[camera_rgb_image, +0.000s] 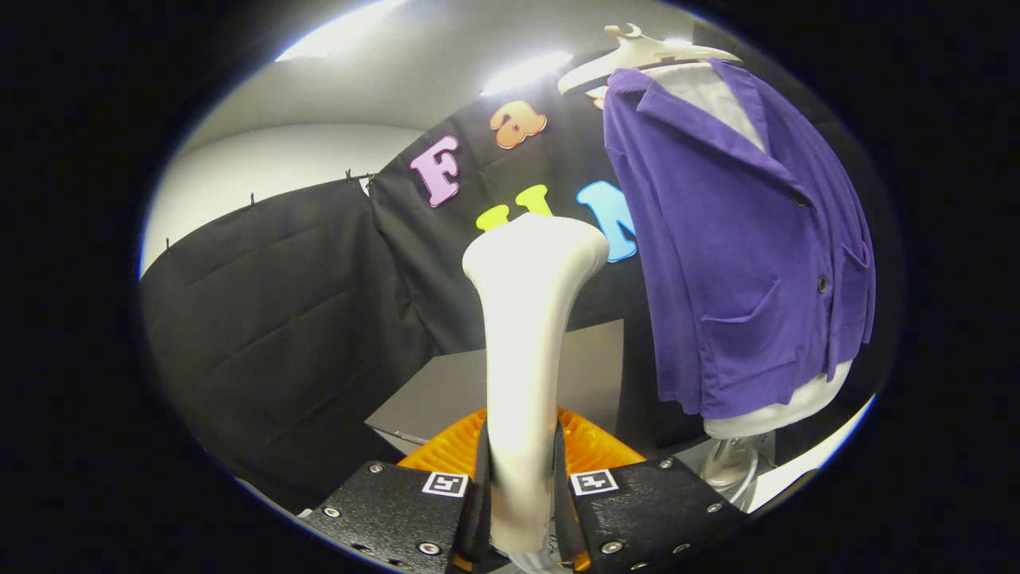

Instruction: Iron the clothes twice with a garment steamer, once on the left side and once on the right side.

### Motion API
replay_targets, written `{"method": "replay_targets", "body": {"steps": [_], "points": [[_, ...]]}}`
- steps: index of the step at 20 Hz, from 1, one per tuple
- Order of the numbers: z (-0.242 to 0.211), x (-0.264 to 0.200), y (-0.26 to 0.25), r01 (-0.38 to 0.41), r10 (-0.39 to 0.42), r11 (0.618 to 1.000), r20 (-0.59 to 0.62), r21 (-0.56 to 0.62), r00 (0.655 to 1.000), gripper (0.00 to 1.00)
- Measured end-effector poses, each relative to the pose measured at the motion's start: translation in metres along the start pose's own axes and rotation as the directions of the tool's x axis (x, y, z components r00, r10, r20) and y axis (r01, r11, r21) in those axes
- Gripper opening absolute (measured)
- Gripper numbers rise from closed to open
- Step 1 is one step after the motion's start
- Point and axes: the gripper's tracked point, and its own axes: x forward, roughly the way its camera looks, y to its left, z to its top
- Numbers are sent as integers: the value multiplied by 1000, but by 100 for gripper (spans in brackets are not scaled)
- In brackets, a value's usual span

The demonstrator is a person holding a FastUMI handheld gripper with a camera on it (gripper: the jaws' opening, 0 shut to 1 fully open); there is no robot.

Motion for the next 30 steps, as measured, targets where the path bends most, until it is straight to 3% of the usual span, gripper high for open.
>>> {"method": "replay_targets", "body": {"steps": [5,11,20,28,30], "points": [[-14,-49,-11,17,-17,1000,30,-6,999,32],[50,-62,-31,61,-57,998,155,-21,986,32],[157,-22,-80,193,-177,981,303,-24,936,32],[180,37,-137,341,-310,939,329,-42,892,32],[172,45,-146,353,-324,934,304,-46,896,32]]}}
